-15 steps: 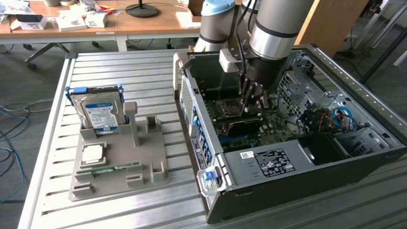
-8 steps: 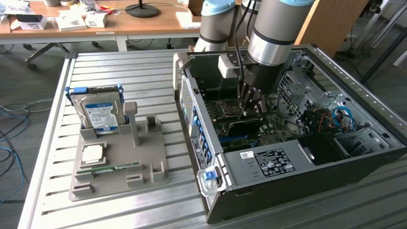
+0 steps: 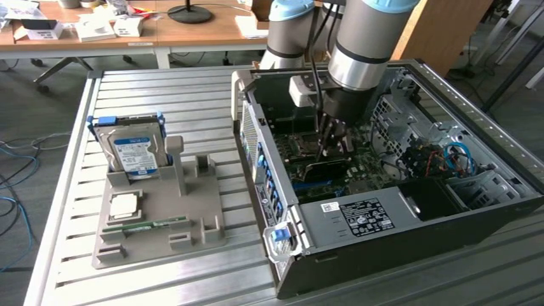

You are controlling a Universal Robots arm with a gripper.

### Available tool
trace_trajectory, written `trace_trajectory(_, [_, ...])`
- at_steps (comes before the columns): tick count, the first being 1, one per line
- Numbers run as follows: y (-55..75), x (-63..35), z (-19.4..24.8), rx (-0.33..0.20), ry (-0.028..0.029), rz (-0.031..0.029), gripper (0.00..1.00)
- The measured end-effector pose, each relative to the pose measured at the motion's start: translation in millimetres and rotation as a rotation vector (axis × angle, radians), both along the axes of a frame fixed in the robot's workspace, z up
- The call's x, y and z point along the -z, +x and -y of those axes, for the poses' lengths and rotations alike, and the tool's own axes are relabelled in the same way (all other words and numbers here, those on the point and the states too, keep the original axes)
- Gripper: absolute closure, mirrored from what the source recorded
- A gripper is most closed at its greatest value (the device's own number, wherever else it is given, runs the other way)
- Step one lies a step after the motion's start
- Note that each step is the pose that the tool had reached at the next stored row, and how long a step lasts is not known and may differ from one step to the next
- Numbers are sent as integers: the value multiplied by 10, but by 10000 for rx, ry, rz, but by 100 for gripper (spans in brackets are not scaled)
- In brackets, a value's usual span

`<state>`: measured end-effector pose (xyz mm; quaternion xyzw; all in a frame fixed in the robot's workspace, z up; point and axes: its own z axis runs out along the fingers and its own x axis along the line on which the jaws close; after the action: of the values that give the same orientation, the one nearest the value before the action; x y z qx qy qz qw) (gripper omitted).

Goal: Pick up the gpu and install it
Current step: 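Press down on the gpu until it lock into place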

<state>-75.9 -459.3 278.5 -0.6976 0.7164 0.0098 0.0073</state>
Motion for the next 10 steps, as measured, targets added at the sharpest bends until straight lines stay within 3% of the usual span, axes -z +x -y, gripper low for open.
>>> trace_trajectory(6, [-27, 19, -44, 0, 4, 0, 89])
trace_trajectory(10, [-26, 23, -46, -2, 5, -1, 89])
